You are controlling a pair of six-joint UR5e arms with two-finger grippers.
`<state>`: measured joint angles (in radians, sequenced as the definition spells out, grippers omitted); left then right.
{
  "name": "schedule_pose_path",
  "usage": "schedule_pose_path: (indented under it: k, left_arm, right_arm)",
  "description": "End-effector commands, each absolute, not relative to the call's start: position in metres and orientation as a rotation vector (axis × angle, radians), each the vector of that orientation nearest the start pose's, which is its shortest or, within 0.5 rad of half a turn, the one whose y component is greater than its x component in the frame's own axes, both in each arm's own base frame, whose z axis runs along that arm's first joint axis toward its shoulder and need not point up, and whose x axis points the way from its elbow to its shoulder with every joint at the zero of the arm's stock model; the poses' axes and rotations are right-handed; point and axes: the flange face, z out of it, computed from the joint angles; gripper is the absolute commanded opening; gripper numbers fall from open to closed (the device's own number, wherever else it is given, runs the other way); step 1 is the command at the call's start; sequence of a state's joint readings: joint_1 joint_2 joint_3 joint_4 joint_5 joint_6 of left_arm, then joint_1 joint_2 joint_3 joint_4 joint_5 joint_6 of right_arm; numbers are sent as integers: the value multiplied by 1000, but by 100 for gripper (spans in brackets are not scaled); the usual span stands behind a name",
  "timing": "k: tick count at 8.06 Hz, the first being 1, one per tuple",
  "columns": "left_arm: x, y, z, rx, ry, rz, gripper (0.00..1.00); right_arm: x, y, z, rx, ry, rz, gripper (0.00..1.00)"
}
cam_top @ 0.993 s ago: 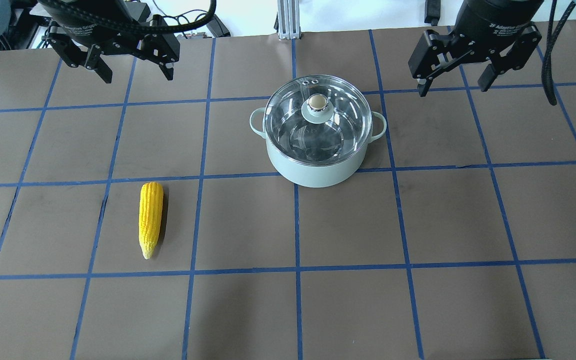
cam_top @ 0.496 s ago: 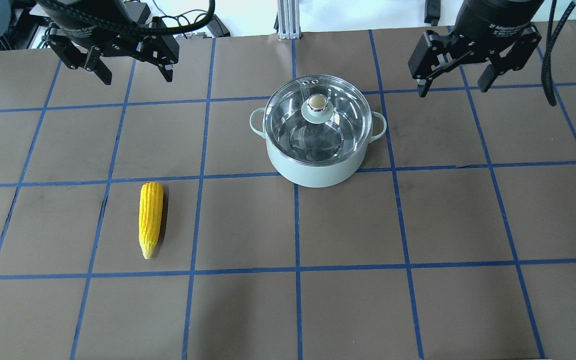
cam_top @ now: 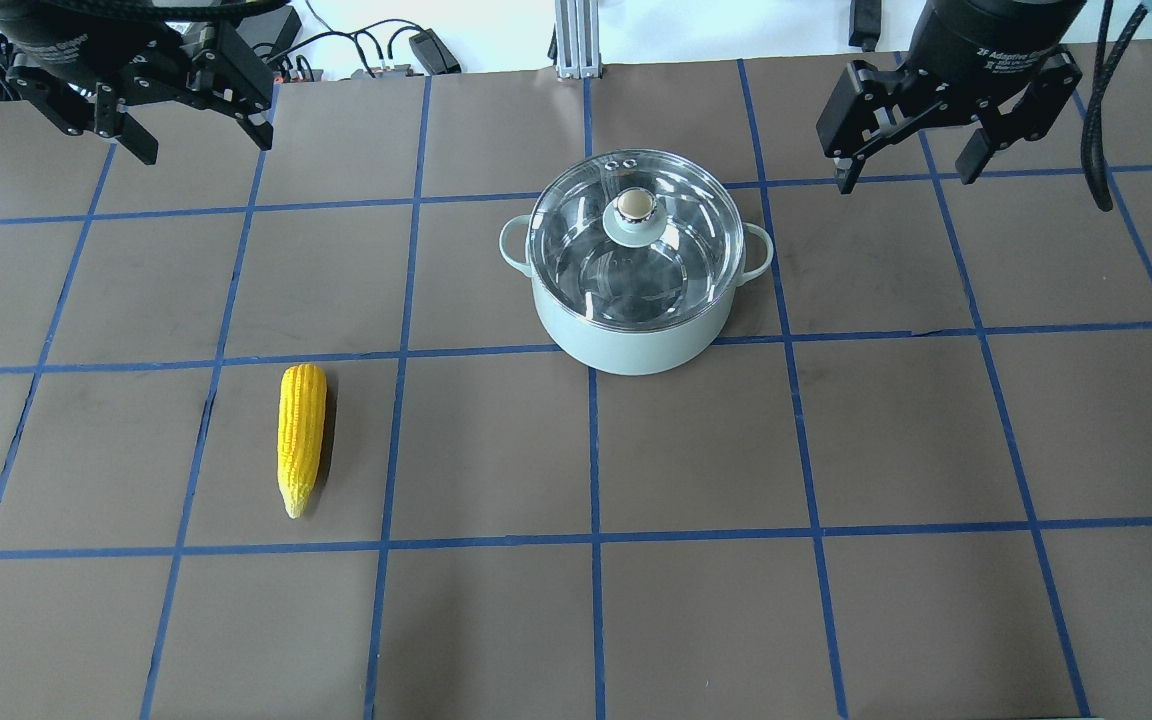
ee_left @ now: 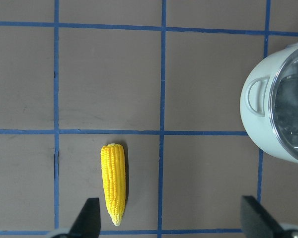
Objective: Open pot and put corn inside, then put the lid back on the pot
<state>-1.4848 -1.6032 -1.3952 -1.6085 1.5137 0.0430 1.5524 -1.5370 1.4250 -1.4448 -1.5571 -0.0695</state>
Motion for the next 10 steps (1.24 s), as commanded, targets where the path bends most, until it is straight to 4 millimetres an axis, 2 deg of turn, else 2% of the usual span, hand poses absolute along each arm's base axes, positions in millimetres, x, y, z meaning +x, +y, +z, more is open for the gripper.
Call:
schedule_pose_path:
  k: [1,2,3,5,6,7,8,10]
  left_arm:
    - [-66,-527,549,-52,3184,-140,100]
    - [-48,-527,537,-95,3162,-94,100]
    - [-19,-525,511,-172,3125,-3,100]
    - [15,-519,459,-278,3132,145,100]
    - [22,-522,443,-295,3129,120,100]
    - [26,-524,415,-293,3128,108,100]
    - [27,-528,380,-288,3130,119,100]
    - [24,-532,330,-288,3139,255,100]
  right_arm:
    - [125,-505,529,-79,3129,23,100]
    - [125,-505,529,-79,3128,23,100]
    - [125,-506,529,-79,3127,26,100]
    - [125,-506,529,-81,3129,26,100]
    - [125,-506,529,-81,3127,26,100]
    - [125,-506,529,-81,3126,25,100]
    - [125,-506,529,-86,3126,25,100]
    - [125,-511,520,-70,3129,-13,100]
